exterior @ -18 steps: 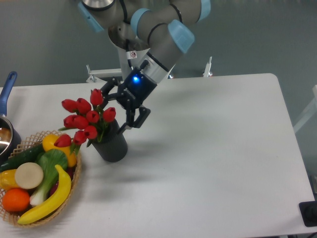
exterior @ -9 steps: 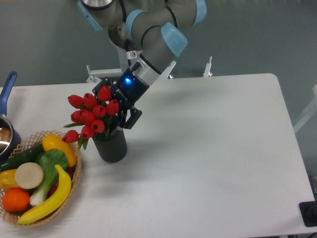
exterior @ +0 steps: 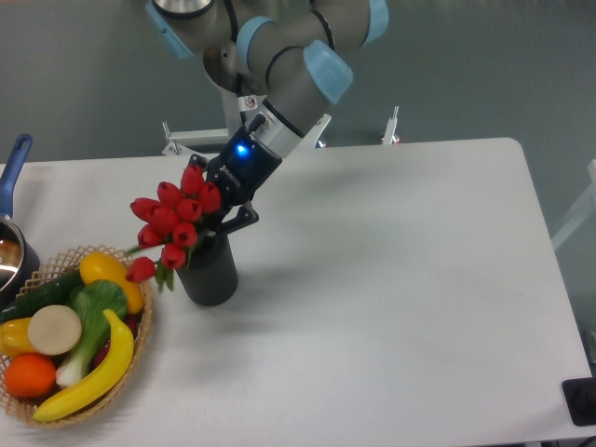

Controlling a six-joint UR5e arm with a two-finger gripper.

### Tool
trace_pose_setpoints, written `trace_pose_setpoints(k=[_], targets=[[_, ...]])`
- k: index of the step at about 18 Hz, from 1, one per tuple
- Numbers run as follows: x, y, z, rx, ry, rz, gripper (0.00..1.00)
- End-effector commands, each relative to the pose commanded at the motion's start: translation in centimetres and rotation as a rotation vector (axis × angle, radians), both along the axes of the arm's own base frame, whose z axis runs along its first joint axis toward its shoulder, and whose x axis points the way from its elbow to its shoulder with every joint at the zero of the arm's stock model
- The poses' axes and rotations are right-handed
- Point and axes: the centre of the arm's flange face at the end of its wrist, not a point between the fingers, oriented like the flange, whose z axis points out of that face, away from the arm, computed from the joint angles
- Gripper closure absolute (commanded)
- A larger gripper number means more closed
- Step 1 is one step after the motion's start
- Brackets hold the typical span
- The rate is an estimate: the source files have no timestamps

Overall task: Pick up the flowers from the vase
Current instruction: 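Close the gripper around the tulip stems above the vase rim, then lift the gripped tulips straight up out of the black vase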

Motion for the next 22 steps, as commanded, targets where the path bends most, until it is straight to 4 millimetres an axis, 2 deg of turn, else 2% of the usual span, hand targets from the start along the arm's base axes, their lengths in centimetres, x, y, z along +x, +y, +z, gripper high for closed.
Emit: trace_pose_setpoints(k=[8,13,18,22], targets=[[-0.6,0.4,6.8,0.048,-0.038,0.073,1.00],[-1.8,-0.4,11.5,0.103,-0.066,0.121,1.00],[-2.4,-0.9,13.9,0.127,-0.071,0.151,1.00],[-4.2,-2.0,15.7,0.154,-0.085,0.190,1.00]])
